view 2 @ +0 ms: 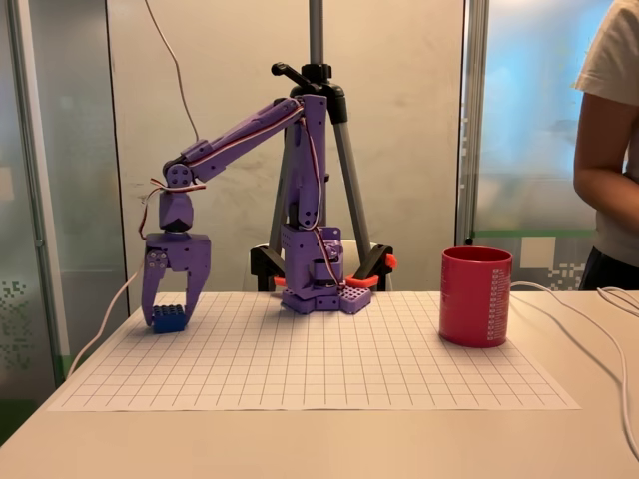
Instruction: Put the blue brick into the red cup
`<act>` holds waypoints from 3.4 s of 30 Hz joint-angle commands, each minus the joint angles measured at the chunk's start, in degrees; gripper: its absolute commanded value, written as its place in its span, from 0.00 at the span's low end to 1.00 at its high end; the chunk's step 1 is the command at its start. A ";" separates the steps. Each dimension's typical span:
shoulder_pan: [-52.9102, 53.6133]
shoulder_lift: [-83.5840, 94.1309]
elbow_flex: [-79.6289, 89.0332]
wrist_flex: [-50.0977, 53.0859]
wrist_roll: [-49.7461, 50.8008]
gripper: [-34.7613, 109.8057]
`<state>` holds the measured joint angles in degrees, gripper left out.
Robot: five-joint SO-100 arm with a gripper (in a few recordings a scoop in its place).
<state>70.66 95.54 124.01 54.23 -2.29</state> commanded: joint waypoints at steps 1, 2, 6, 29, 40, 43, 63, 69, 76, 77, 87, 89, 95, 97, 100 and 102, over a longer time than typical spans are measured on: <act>-0.44 4.22 -11.25 0.26 1.58 0.24; -1.23 5.01 -13.89 1.14 2.11 0.24; -6.06 7.12 -25.14 6.24 3.16 0.24; -65.83 32.96 -33.84 13.54 5.98 0.24; -109.25 43.86 -29.71 26.02 18.37 0.24; -120.06 44.03 -26.28 30.15 21.97 0.24; -136.32 36.04 -12.83 30.15 27.16 0.24; -133.33 39.64 -7.12 34.28 23.12 0.24; -134.65 40.17 -4.22 33.13 27.42 0.24; -134.65 40.08 -4.39 32.52 27.51 0.24; -133.95 39.37 -5.98 28.74 28.21 0.24; -133.86 39.55 -5.62 28.74 28.30 0.24; -133.24 41.57 -5.19 27.33 25.58 0.54; -132.98 42.98 -5.10 26.63 25.49 0.59; -132.89 43.42 -5.01 26.37 24.79 0.60; -132.89 43.15 -4.92 26.54 24.70 0.60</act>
<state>-62.14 136.49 119.71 80.77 22.24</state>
